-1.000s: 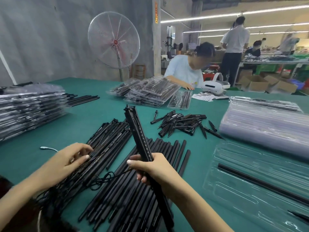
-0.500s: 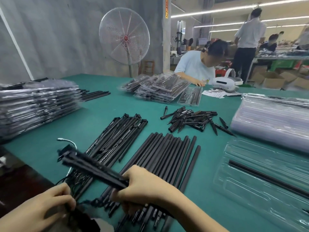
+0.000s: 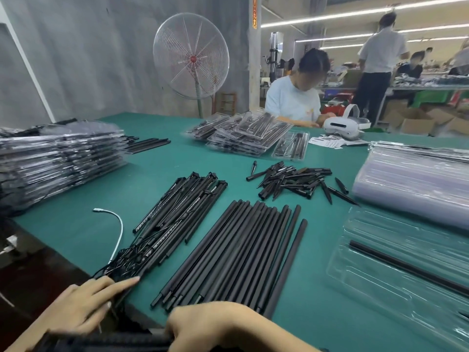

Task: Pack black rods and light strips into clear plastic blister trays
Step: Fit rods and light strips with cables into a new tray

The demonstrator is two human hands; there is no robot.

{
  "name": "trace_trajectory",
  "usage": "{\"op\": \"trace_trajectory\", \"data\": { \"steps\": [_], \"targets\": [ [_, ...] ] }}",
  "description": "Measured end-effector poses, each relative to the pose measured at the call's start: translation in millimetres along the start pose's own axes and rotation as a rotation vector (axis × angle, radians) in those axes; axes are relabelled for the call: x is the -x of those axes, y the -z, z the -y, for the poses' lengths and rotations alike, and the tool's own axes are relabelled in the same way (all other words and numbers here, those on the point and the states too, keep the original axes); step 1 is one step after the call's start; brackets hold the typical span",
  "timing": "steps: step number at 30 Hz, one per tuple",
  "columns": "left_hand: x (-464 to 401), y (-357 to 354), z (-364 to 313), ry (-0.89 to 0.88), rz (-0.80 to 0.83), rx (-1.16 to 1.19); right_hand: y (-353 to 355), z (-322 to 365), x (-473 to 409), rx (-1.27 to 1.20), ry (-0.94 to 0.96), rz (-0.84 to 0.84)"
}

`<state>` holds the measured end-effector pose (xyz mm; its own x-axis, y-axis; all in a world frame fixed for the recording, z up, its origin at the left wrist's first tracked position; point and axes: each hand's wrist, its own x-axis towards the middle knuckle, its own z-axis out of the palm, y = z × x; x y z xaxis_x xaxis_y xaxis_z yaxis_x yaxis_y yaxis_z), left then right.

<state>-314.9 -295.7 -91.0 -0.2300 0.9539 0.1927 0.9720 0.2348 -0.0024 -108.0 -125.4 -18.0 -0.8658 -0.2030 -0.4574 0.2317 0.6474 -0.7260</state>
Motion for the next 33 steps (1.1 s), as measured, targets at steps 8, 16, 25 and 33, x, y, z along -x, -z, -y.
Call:
{"op": "trace_trajectory", "data": {
  "steps": [8,16,25,33],
  "targets": [
    [7.3,-6.3,-10.5,0.181,-0.010,-0.059,30.9,-8.6,41.8,-0.660,0.328,-0.020],
    [-16.7,0.5,-26.7,0.235,0.010,-0.163,79.0,-8.3,107.6,-1.602,1.194,-0.147],
    [-39.7,27.2,-62.3,0.162,-0.072,-0.185,73.3,-11.9,115.8,-1.458,1.103,-0.406],
    [-55.8,60.2,-141.0,-0.288,0.178,0.527,77.1,-17.0,114.4,-1.366,1.060,-0.514]
  ]
}}
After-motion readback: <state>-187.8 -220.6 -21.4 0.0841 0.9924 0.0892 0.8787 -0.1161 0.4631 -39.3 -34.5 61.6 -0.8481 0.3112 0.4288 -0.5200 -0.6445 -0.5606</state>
